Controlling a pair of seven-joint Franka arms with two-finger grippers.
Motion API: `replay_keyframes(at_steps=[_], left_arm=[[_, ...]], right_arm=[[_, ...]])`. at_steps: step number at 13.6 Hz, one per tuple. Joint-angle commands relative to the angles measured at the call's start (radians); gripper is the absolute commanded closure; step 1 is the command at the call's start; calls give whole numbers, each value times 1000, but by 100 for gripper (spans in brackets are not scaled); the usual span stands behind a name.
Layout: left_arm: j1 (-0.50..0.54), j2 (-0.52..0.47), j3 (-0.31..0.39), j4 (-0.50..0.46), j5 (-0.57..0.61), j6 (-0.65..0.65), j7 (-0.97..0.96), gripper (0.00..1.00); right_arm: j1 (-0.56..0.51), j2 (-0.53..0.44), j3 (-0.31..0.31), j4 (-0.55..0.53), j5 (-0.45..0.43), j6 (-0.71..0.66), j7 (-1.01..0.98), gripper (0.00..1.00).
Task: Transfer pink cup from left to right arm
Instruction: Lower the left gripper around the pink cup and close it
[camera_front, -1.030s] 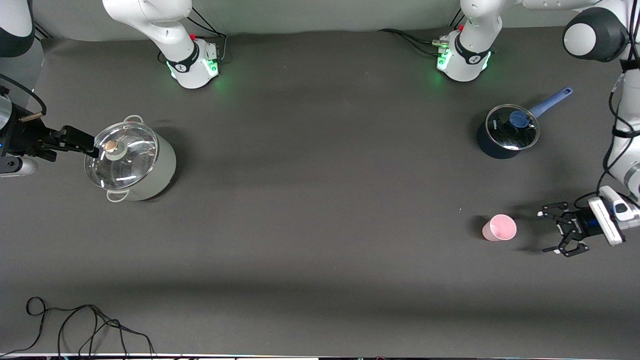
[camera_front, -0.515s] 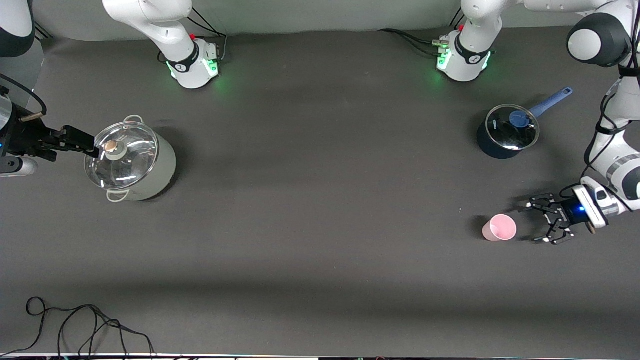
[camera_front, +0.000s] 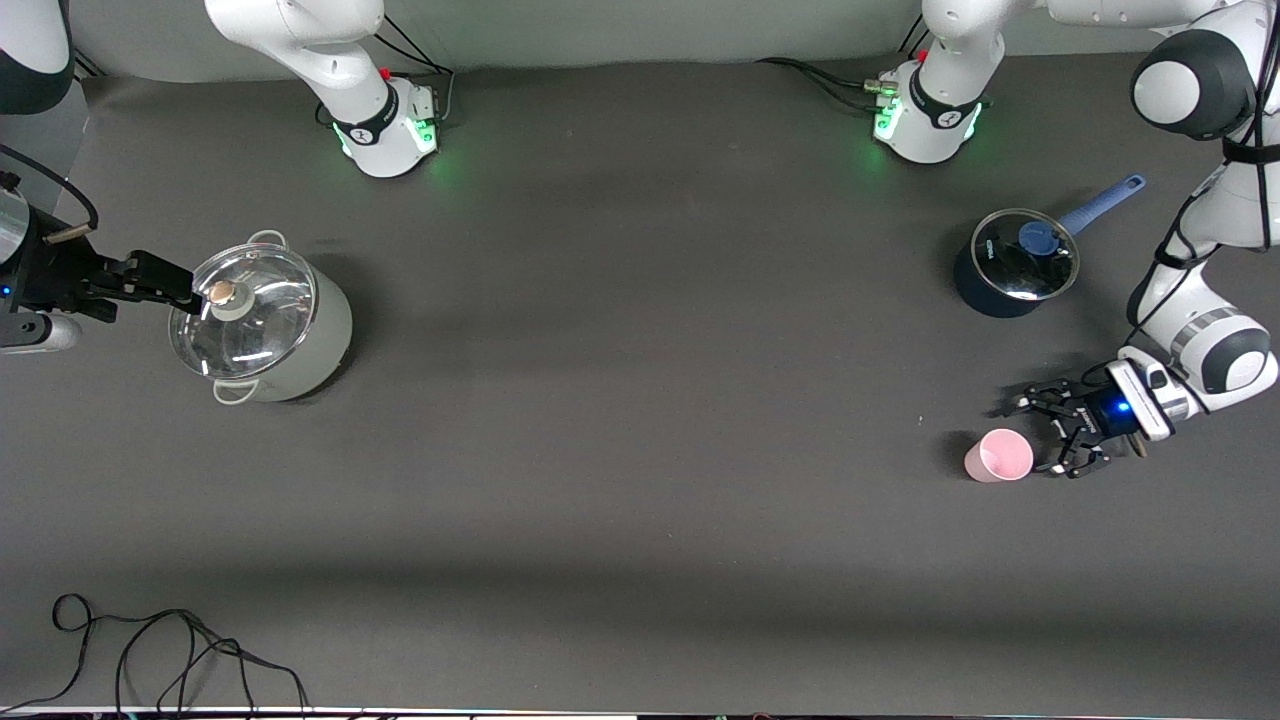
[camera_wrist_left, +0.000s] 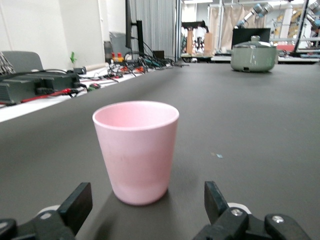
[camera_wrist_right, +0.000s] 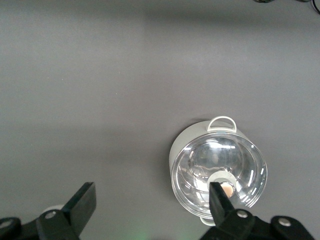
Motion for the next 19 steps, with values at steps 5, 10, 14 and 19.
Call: replay_keyframes(at_steps=[5,10,14,19], left_arm=[[-60,-14,-2,-40,-78,60,32,0],[-77,-14,-10,-50,-84,94,34,0],[-95,-14,-10,-53,-105,108,34,31],[-97,-27,-10,-51,-106,113,15,53]], right_arm=[[9,11,-3,26,-2,-18,17,0],[9,11,-3,24,-2,-21,17,0],[9,11,-3,24,-2,-21,17,0],[9,11,-3,24,-2,-21,15,0]])
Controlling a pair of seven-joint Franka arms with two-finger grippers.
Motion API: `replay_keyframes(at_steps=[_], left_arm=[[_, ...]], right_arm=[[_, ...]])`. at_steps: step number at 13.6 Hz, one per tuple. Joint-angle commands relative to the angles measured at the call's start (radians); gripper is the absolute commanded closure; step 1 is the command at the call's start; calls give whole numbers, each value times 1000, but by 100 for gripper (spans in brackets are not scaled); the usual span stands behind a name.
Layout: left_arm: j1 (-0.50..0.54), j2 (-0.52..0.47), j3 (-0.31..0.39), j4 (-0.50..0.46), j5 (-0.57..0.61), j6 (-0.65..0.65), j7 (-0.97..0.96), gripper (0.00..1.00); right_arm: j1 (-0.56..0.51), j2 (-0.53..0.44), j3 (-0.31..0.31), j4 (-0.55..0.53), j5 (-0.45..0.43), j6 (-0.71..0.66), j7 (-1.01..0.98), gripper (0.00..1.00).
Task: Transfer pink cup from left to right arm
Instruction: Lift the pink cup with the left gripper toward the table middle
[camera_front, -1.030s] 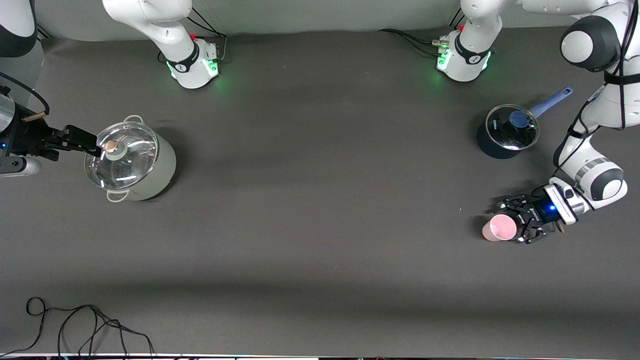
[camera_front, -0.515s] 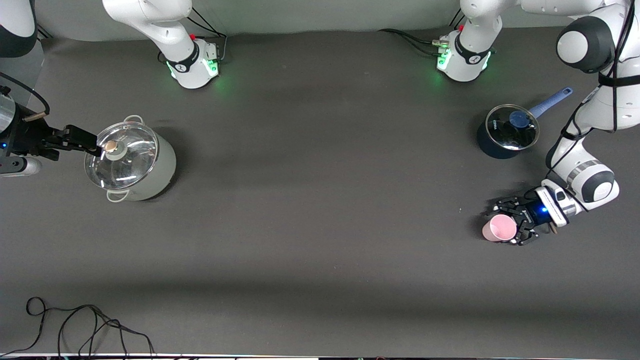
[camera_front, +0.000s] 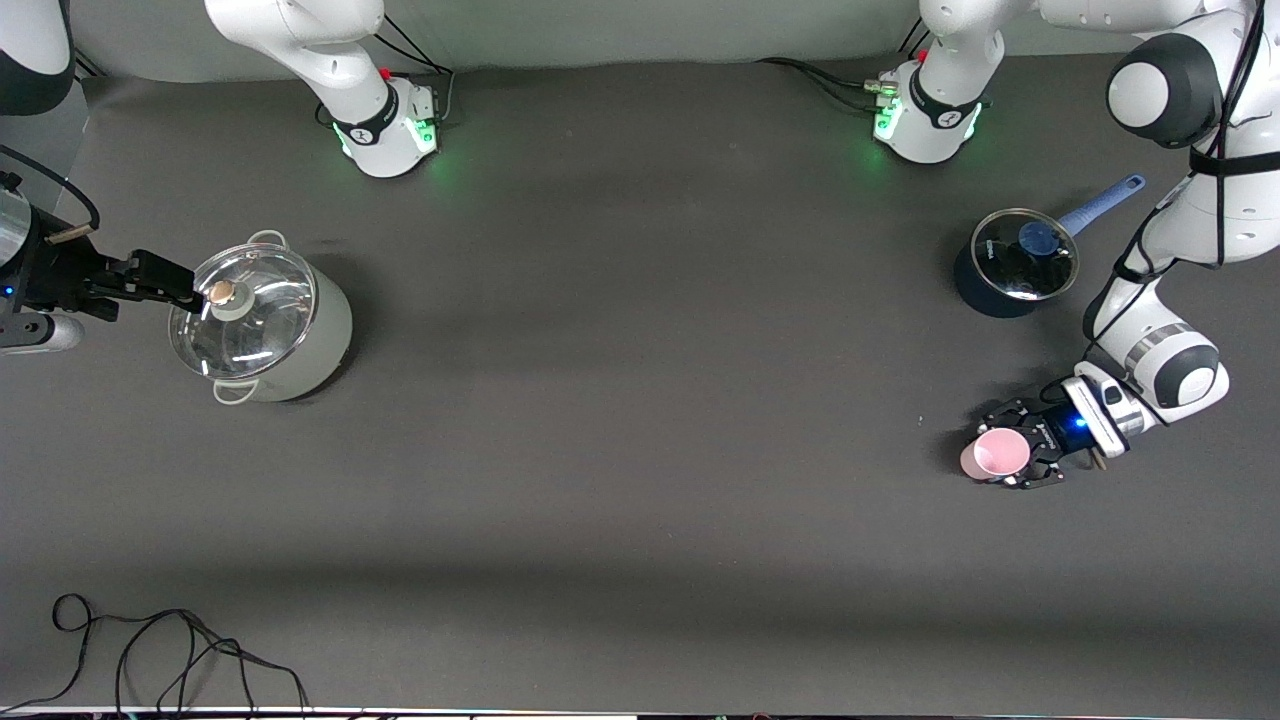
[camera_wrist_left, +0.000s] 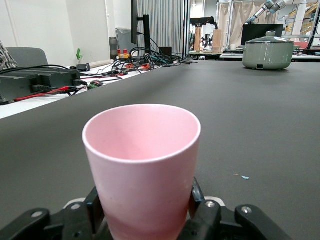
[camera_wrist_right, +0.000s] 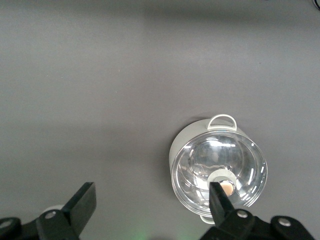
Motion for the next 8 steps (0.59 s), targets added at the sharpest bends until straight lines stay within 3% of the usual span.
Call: replay_keyframes(at_steps=[1,3,5,8], left_arm=[[-31,-37,7,-24,-20,30,-21,55],[-80,-101,-7,-73,-52,95,-69,55],[-123,-181,-61,-157,-161,206,-67,56],[-134,-307,-253,-266,-334,456,-66,56]], right_arm=[[9,10,-3,24,-2,-14,17,0],[9,10,-3,24,-2,-14,17,0],[9,10,-3,24,-2,-15,14,0],[7,10,-5,24,-2,-14,3,0]])
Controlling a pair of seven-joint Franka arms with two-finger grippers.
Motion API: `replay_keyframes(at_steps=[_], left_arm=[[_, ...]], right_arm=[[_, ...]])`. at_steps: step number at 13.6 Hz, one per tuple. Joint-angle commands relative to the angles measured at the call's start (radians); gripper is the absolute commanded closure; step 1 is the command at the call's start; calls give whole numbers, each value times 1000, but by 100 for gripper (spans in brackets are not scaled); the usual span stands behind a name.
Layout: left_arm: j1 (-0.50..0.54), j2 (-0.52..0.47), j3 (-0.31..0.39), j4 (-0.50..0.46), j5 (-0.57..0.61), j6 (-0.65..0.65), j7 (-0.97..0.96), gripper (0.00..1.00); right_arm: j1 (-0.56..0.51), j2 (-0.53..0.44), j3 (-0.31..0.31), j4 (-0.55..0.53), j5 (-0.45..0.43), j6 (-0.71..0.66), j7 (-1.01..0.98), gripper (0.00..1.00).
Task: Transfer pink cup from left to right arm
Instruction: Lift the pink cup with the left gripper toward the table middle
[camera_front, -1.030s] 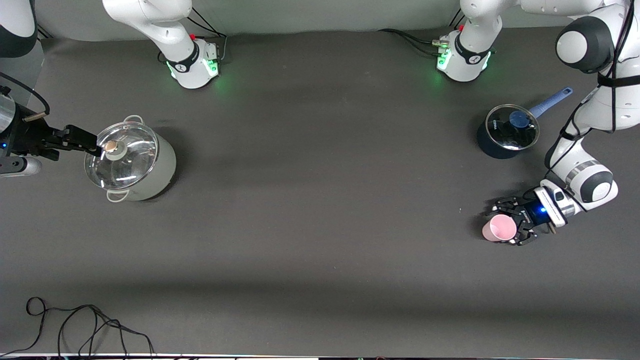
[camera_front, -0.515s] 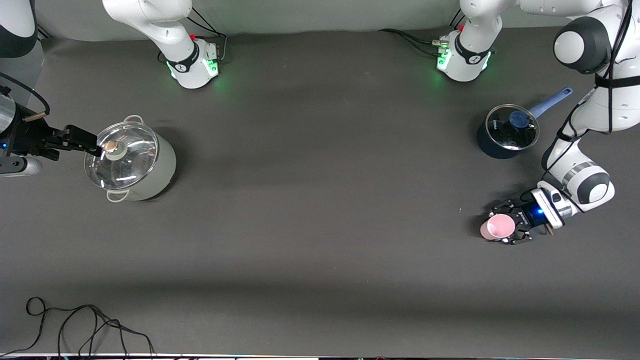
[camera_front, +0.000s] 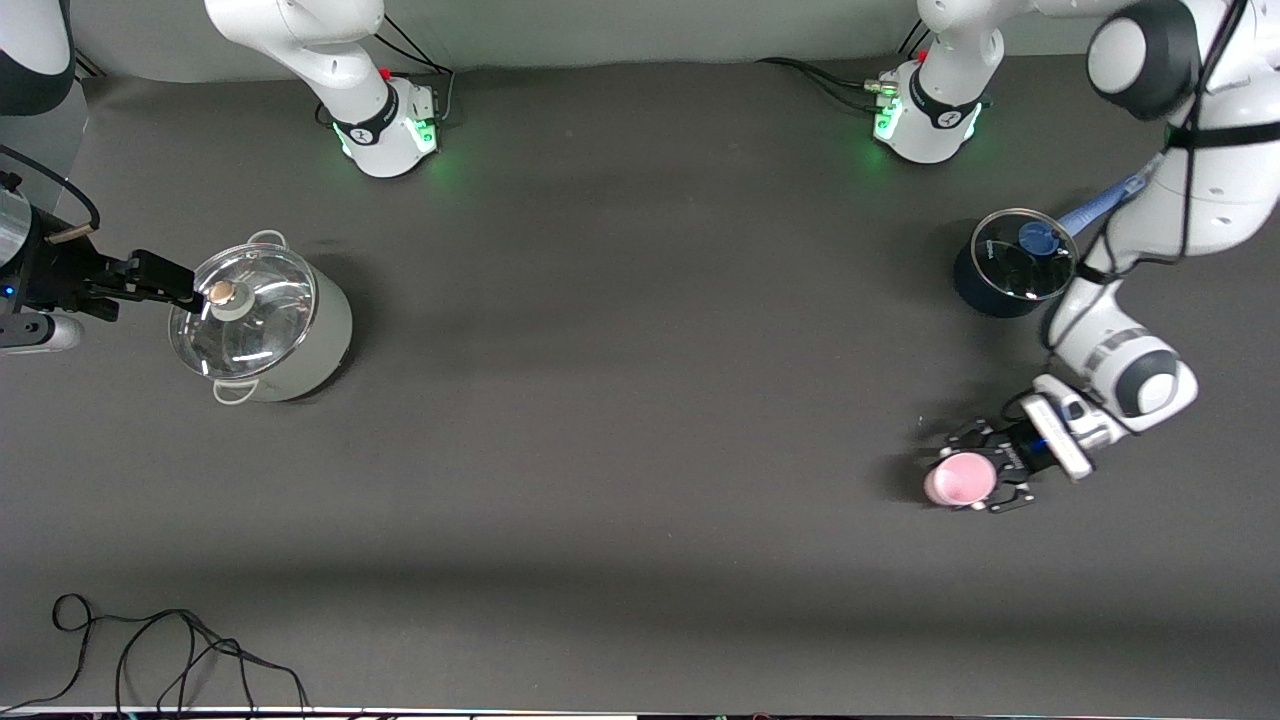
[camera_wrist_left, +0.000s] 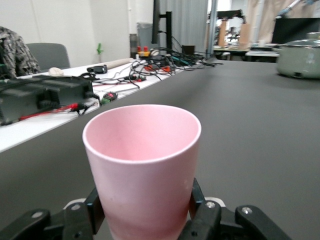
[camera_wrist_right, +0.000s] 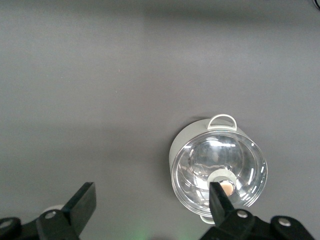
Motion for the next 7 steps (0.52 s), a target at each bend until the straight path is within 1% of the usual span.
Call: replay_keyframes(at_steps=[1,2,3,5,7], left_arm=[[-10,-176,-161,-169,-167,209,-3,56],[-10,-226,-227,-200,-233,269,-3,55],[-13,-265,-299,-210,-313,338,-3,55],[-13,-316,-465,-205,-446,493,-4,55],[-13,-365,-588,-196,-540,597,-4,55]], right_arm=[[7,9,-5,24,-2,-13,3,0],[7,9,-5,21,-2,-15,2,0],[0,9,-6,18,0,-15,5,0],[0,9,-6,20,0,-26,14,0],[1,9,-6,20,1,-29,22,0]])
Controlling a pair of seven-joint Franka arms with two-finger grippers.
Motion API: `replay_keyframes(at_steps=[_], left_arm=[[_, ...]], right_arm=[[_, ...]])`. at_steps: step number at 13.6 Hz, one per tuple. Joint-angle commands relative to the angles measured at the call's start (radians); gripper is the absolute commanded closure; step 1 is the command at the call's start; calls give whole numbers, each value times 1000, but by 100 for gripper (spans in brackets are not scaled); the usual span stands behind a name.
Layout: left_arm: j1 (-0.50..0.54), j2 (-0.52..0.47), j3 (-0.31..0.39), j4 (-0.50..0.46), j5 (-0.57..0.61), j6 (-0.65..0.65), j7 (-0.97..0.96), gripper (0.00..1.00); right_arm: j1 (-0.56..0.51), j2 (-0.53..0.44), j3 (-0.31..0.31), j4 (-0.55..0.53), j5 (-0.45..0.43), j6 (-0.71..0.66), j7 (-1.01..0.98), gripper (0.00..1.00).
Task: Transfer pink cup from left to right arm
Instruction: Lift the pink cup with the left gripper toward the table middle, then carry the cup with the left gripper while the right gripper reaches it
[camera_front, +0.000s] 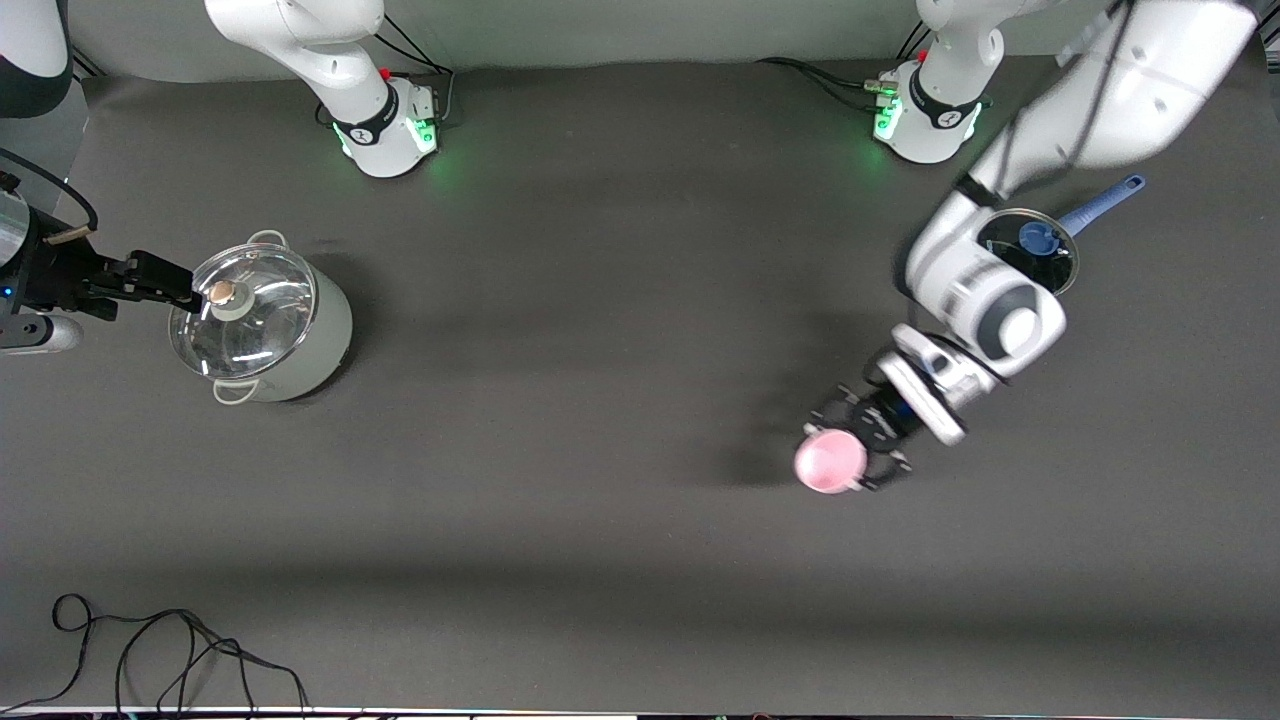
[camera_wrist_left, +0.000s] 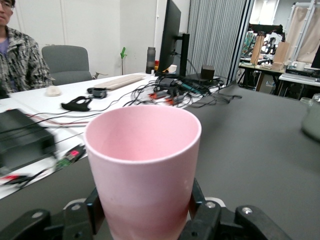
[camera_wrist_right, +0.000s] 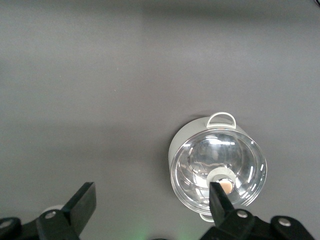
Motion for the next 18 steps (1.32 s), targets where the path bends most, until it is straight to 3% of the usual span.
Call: replay_keyframes(at_steps=[1,3,6,12,18], left_arm=[[11,-108,-130,-38,-111,99,-6,55],[8,-157,-223,-6,-191,183,-9,54],[-4,-159,-346,86,-205,357,-52,54],[-101,-147,-342,178,-207,466,-69,54],[-115,-130,-334,181,-205,470,-72,54]], right_arm=[[3,8,-5,20,9,-19,33,0],[1,8,-16,24,64,-40,166,1],[4,8,-16,27,150,-49,424,1],[73,9,1,46,398,-39,1036,2],[258,130,1,233,466,32,1528,2]])
